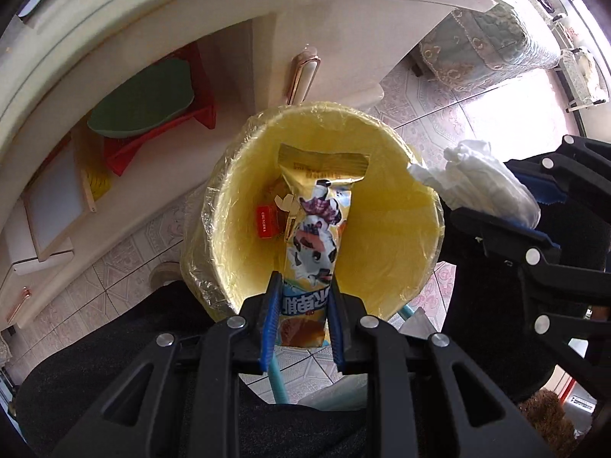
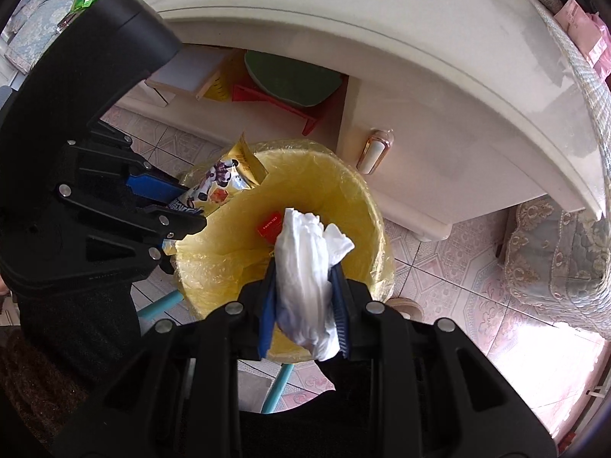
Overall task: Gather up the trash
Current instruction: 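Open the left tool over the bin while the right tool releases the tissue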
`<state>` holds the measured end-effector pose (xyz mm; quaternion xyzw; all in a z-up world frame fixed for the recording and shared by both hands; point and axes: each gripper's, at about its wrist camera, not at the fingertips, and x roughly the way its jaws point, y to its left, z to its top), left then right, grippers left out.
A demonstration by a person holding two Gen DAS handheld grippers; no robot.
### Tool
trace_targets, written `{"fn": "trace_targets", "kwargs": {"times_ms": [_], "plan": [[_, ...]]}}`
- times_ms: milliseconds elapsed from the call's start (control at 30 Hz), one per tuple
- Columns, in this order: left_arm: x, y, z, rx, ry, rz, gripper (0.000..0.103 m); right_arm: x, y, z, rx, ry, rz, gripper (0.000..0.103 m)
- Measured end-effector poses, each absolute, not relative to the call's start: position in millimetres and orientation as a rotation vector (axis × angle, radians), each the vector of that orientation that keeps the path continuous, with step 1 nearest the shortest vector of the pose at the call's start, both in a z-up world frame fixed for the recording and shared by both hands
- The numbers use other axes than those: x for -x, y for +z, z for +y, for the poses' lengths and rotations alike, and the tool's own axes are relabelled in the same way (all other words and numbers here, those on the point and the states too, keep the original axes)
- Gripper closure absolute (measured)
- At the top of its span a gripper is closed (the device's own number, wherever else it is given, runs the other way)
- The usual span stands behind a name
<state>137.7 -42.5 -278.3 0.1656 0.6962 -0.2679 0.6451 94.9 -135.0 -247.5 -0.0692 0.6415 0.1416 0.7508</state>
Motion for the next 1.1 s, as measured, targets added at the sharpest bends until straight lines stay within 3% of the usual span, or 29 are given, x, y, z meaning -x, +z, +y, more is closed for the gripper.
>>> {"fn": "trace_targets", "kwargs": {"times_ms": [500, 933, 1100], "plan": [[-156, -367, -52, -0.269, -0.564, 1.74, 0.08, -113, -344, -141, 0.073, 0.272, 1.546, 0.077], [-164, -411, -56, -0.237, -0.575, 1.856, 0.08, -116, -376, -140, 0.041, 0.288, 1.618, 0.077], [-164, -405, -57, -0.26, -0.581, 1.824, 0.069, -117, -381, -143, 0.028, 0.283, 1.625, 0.077]]}}
